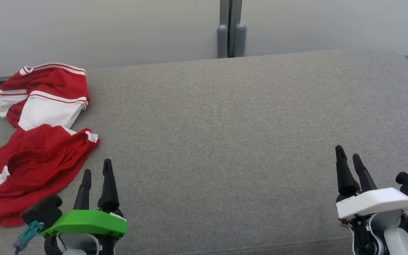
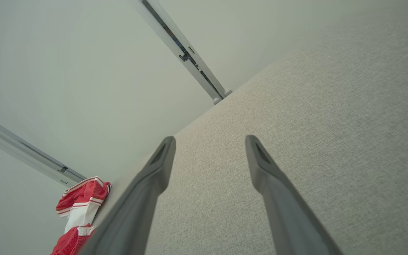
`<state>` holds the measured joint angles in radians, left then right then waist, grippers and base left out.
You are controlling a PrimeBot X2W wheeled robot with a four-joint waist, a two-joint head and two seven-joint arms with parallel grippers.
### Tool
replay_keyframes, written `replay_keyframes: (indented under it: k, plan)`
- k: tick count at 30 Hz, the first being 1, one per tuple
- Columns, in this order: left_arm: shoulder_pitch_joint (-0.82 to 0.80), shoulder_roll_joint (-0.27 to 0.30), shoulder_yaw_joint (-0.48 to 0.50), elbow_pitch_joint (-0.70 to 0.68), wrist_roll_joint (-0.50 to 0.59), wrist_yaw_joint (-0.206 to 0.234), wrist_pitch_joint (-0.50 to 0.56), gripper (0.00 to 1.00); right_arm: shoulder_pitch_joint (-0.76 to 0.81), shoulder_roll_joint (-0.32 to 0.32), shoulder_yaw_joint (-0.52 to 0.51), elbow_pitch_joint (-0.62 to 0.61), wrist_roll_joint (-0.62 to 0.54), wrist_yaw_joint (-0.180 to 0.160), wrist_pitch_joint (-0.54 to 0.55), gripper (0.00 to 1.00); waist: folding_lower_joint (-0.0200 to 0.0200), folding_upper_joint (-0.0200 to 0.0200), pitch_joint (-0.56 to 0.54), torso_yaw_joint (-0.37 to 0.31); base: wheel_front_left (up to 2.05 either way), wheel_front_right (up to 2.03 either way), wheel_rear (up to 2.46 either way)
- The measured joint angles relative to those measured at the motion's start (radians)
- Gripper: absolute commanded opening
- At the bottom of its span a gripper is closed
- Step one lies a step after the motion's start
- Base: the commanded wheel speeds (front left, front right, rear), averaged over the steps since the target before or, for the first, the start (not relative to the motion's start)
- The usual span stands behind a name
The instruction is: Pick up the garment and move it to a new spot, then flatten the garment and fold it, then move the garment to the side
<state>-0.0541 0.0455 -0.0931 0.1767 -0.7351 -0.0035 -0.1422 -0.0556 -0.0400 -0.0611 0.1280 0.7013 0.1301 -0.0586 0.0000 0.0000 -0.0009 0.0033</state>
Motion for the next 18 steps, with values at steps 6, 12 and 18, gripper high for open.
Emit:
replay_keyframes:
  k: [6, 12, 18]
  plan:
    - [0.003, 0.001, -0.004, 0.011, 0.080, 0.007, -0.011, 1.00, 0.002, -0.001, 0.021, 0.002, -0.096, 0.000, -0.022, 1.00, 0.0000, 0.0000, 0.000, 0.000, 0.00, 0.00, 0.00]
    - [0.003, 0.002, -0.009, 0.019, 0.158, 0.020, -0.024, 1.00, 0.001, -0.001, 0.034, 0.002, -0.165, 0.000, -0.042, 1.00, 0.0000, 0.0000, 0.000, -0.002, 0.00, 0.00, 0.00]
    - [0.003, 0.002, -0.016, 0.028, 0.195, 0.024, -0.035, 1.00, 0.000, -0.002, 0.037, 0.017, -0.208, 0.000, -0.060, 1.00, 0.0000, 0.0000, 0.000, -0.003, 0.00, 0.00, 0.00]
